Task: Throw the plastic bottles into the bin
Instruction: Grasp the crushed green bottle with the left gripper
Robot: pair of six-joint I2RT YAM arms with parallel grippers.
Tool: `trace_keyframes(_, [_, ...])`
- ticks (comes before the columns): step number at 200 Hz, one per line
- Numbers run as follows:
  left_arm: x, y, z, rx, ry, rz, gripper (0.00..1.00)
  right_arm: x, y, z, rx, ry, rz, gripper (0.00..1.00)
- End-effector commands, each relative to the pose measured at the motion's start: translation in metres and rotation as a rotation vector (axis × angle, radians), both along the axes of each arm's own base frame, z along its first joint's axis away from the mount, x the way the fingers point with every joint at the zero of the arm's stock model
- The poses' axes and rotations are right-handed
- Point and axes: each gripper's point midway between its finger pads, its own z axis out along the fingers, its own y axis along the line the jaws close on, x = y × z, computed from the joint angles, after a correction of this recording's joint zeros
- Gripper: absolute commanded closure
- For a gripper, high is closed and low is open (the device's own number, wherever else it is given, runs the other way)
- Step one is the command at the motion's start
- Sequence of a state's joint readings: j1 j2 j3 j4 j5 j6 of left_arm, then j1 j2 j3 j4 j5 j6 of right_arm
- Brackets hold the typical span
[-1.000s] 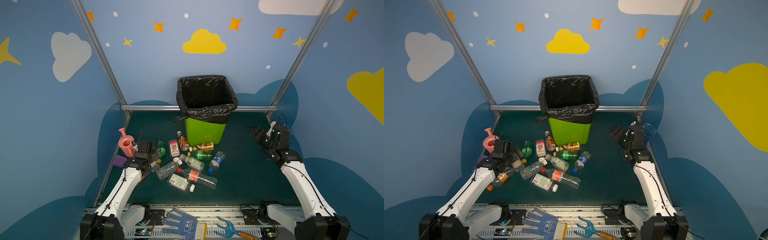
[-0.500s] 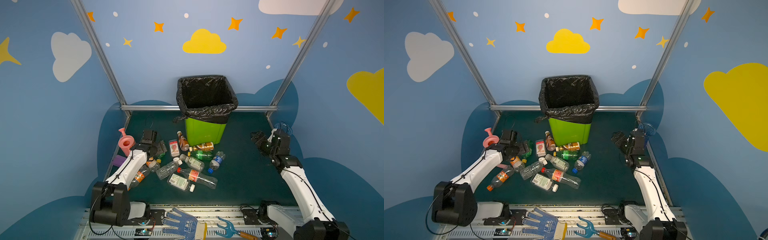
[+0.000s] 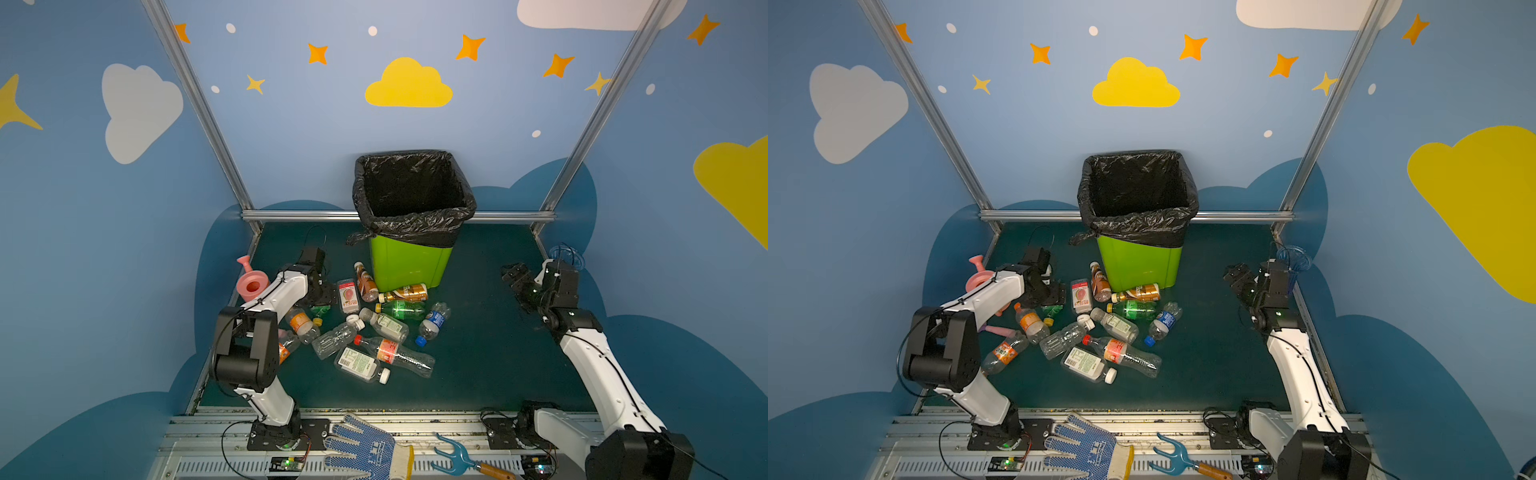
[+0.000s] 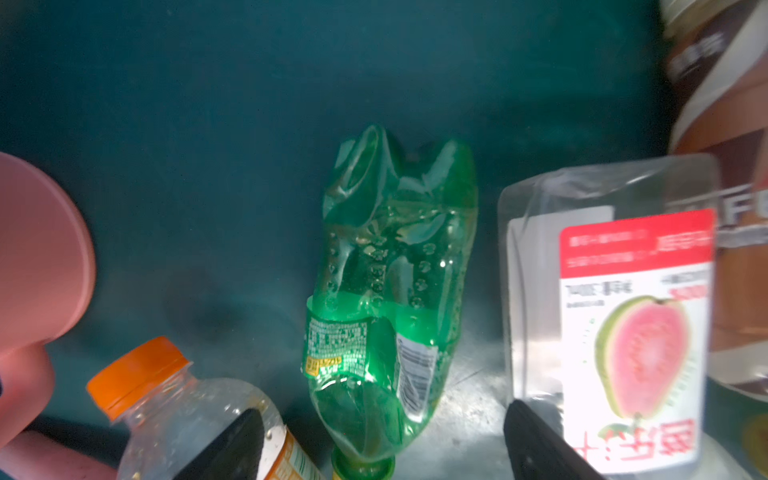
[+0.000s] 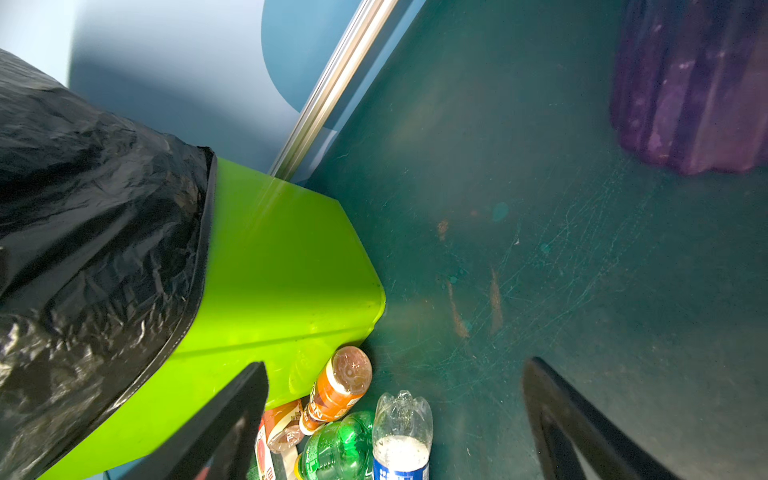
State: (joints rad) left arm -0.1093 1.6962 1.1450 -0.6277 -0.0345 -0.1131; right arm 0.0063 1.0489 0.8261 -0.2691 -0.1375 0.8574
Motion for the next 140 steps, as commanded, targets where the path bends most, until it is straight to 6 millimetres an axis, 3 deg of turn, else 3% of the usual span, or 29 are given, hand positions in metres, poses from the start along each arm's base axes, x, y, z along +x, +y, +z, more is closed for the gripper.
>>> trace_keyframes(1, [0.001,0.002,-0.003,0.021,0.021,-0.014,0.11,0.003,0.000,-0.002,0.010,-0.004,0.002,0.06])
trace_keyframes(76, [0.022,0.004,-0.018,0.058,0.049,-0.048,0.15,0.005,-0.004,-0.007,0.025,0.008,0.003,0.06])
trace_keyframes(140, [0.030,0.003,-0.038,0.063,0.104,-0.064,0.26,0.004,-0.011,-0.008,0.035,0.014,-0.013,0.06])
